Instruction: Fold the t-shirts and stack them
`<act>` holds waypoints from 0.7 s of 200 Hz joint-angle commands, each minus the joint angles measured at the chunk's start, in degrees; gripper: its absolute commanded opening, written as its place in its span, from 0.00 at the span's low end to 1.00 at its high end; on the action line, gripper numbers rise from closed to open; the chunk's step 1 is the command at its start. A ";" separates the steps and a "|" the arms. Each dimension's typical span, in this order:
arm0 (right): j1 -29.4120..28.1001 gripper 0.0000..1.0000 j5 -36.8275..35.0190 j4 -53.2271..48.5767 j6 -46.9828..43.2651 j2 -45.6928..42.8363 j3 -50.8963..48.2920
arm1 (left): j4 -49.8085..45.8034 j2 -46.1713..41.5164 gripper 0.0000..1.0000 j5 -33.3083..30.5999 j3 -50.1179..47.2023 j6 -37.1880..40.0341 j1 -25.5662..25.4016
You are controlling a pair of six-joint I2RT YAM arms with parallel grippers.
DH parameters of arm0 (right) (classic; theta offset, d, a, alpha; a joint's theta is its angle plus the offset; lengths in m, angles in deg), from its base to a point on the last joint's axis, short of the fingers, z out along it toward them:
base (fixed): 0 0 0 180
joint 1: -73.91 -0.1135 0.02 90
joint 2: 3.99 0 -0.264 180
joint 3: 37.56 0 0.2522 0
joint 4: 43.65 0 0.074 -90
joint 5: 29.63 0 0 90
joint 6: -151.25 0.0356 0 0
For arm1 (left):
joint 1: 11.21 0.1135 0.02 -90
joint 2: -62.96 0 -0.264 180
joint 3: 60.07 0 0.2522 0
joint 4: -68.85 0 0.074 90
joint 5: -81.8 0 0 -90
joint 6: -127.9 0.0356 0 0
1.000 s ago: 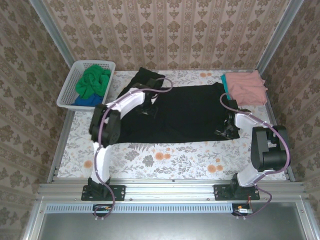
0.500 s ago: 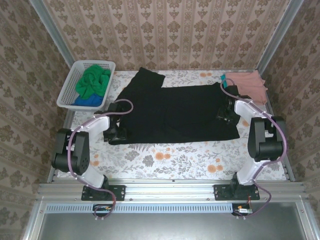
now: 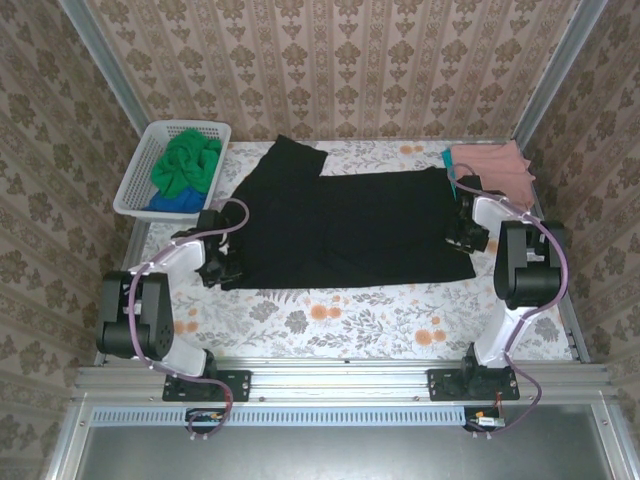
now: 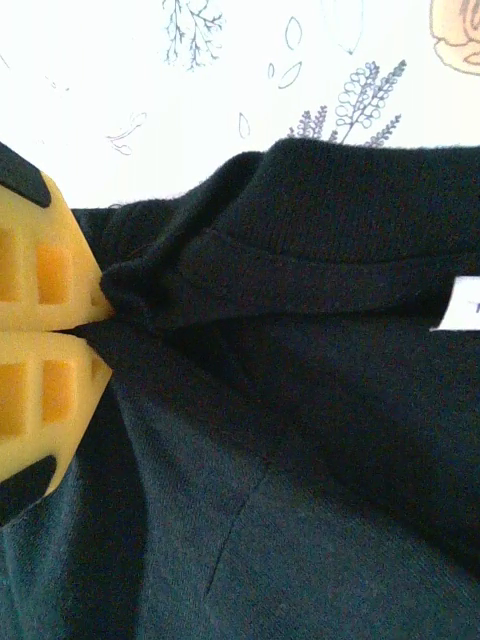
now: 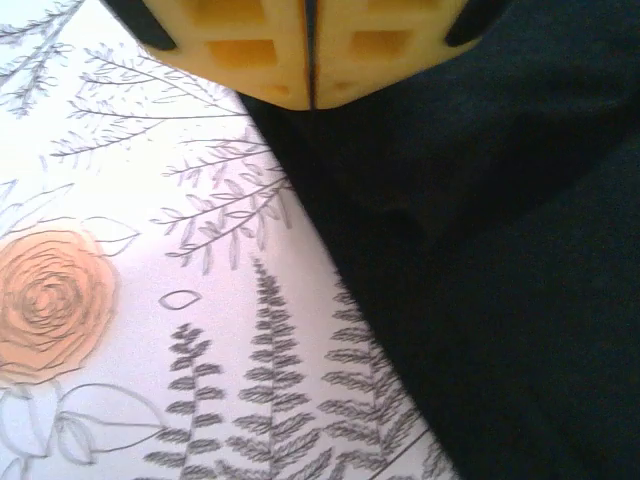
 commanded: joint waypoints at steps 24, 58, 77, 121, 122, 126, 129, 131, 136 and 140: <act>1.29 0.00 -0.16 -0.82 0.06 -5.02 -1.69 | 0.74 -1.52 0.00 3.11 -2.70 -1.44 1.51; 1.12 0.13 4.85 1.65 -0.59 -6.66 -4.16 | 0.94 -0.93 0.00 3.57 -2.41 -1.37 1.64; 1.12 0.35 4.25 0.09 -0.95 -4.18 -3.74 | 0.94 -0.83 0.00 3.74 -2.26 -1.30 1.59; 1.12 0.38 3.40 -0.13 -0.58 -0.81 -3.93 | 0.94 -0.48 0.00 3.74 -2.10 -1.22 1.67; 1.12 0.37 3.41 -0.21 -0.60 -0.78 -3.88 | 0.94 -0.47 0.00 3.70 -2.11 -1.18 1.63; 1.12 0.33 3.42 -0.38 -0.59 -0.55 -3.68 | 0.86 -0.38 0.00 3.66 -2.11 -1.15 1.60; 1.07 0.31 3.42 -0.44 -0.57 -0.47 -3.61 | 0.85 -0.33 0.00 3.65 -2.12 -1.20 1.60; 1.10 0.29 3.42 -0.48 -0.58 -0.46 -3.58 | 0.85 -0.30 0.00 3.59 -2.06 -1.22 1.64; 1.12 0.25 3.31 -0.64 -0.54 -0.61 -3.48 | 0.77 -0.30 0.00 3.50 -2.07 -1.18 1.64; 1.12 0.23 3.13 -0.72 -0.50 -0.74 -3.37 | 0.75 -0.28 0.00 3.48 -2.10 -1.16 1.62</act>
